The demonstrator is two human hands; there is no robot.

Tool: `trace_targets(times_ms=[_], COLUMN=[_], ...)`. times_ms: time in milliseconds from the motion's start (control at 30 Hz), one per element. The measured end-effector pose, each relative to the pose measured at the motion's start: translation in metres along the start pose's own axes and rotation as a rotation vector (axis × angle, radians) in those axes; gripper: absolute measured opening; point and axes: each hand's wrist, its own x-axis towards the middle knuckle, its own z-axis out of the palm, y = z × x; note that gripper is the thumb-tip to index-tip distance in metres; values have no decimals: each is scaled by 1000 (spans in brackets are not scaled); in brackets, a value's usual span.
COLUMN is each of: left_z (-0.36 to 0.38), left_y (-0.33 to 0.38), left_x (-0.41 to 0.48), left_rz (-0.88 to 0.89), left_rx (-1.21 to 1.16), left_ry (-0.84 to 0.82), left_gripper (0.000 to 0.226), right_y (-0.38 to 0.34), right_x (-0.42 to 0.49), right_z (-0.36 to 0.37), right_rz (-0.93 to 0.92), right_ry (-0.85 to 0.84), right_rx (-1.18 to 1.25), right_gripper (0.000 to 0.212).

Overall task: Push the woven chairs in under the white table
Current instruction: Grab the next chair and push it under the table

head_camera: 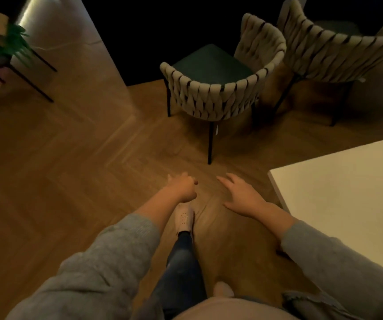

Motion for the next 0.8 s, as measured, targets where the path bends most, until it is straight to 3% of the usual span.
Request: trace_targets(times_ms=[300,567,800], left_z=[-154,-245,-298], left_y=[-45,1,61], left_x=[148,263,374], left_rz=[107,221,165], left_rx=[44,65,125], left_ry=[105,303,137], left_gripper=[61,87,107], right_y=[20,119,223], right_x=[152,243,345], right_z=[-107,-192,-274], right_rz=[188,276,189], right_ry=[136,236,90], right_rx=[142,22,-303], right_gripper=[86,100,99])
